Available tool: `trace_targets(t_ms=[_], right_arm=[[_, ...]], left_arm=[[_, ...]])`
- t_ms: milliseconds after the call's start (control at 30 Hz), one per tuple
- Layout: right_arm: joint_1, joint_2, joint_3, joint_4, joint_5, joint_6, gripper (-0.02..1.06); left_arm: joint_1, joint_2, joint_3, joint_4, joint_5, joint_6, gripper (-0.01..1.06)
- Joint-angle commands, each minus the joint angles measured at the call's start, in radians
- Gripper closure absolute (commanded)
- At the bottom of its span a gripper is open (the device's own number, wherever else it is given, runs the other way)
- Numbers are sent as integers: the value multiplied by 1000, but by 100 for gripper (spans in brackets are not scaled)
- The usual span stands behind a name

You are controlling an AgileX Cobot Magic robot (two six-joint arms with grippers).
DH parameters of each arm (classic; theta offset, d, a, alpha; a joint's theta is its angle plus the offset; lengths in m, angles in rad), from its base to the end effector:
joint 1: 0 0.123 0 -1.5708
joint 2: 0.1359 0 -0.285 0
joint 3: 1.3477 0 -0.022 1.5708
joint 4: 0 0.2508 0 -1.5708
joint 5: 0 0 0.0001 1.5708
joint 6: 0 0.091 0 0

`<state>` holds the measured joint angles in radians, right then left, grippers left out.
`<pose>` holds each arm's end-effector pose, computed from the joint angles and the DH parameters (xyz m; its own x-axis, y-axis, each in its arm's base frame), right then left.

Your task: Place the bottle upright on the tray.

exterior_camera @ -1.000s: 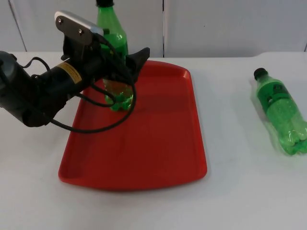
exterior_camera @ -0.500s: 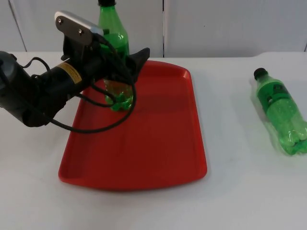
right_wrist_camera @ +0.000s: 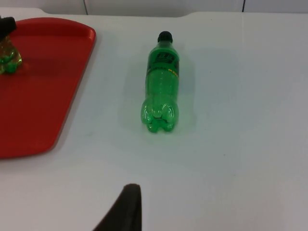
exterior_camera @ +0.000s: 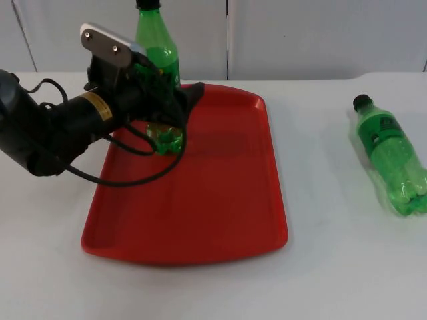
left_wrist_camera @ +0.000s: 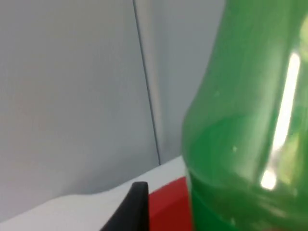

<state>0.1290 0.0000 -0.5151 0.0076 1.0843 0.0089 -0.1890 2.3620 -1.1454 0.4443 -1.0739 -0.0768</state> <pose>-0.0076 -0.0004 0.2796 -0.4613 -0.0473 -0.8860 -0.1288 0.9916 0.0141 0.4246 -0.1162 0.0682 -0.0173 0.1408 -0.9899 0.5517 0.8271 0.1080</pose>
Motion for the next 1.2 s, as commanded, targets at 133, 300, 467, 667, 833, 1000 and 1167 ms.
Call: trace_targets(t_ms=[133,300,467,667,833,1000,1167], right_arm=[[-5,0,-1,2,-8,-2,-1],[-5,0,-1,-2,-8,-2,-1],[-5,0,-1,-2,-8,-2,-1],[-5,0,-1,-2,-8,-2,-1],[-5,0,-1,-2,-8,-2,-1],[-5,0,-1,-2,-8,-2,-1],[-5,0,-1,-2,-8,-2,-1]], left_arm=[[8,-110,108,-10,54,-9,5],[16,-162,186,-27,105,-8,5],[16,-229,266,-89,165,-5,5],[16,-361,376,-154,284,-5,5],[16,-501,390,-155,543,-34,5],[16,-650,390,-201,733,-34,5],[16,-797,390,-298,847,-34,5]])
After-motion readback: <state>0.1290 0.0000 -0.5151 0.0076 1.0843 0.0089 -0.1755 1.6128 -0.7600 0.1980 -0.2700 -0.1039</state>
